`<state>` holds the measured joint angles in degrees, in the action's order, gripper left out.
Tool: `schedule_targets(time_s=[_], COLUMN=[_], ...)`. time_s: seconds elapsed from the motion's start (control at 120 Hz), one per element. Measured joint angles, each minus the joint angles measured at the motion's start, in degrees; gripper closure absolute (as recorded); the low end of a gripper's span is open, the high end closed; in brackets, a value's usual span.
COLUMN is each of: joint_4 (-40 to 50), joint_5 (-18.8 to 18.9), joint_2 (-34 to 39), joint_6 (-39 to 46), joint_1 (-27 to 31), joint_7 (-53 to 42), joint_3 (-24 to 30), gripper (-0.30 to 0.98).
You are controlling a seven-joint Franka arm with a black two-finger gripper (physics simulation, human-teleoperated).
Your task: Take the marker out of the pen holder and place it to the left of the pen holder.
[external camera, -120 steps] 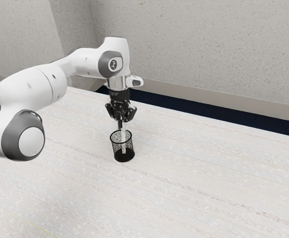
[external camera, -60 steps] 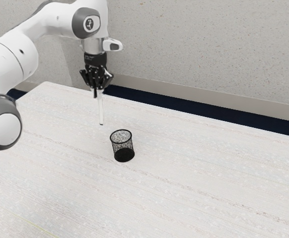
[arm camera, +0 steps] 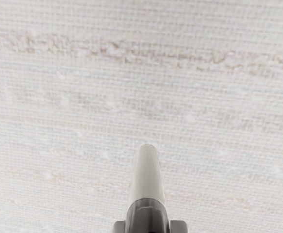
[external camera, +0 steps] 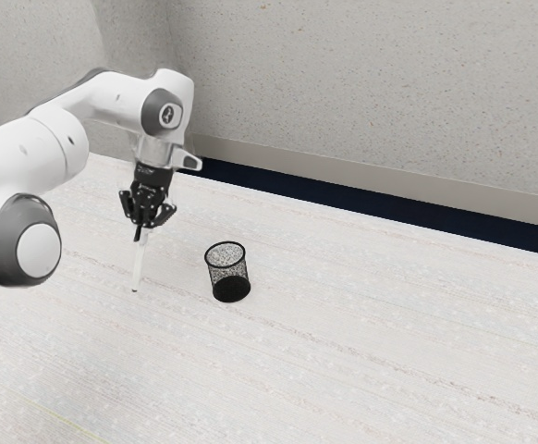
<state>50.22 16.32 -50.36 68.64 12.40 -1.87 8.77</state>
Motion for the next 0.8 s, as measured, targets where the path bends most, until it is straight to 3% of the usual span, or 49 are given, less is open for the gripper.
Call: schedule_targets(time_s=[0.183,0.35,0.45,0.6,0.8], joint_4=[-0.2,-0.2,0.0,5.6,29.9], joint_5=[0.4,-0.1,-0.4,-2.7,-10.3], joint_2=[-2.6,-2.7,-0.6,12.9,41.2], joint_6=[0.0,0.1,0.4,1.1,9.2], joint_1=[0.0,-0.1,-0.2,-0.1,2.7], joint_7=[-0.2,-0.1,0.0,-0.1,-3.3], joint_3=[0.0,0.2,0.7,2.2,1.8], gripper=[0.77,0.41,0.25,0.13,0.05])
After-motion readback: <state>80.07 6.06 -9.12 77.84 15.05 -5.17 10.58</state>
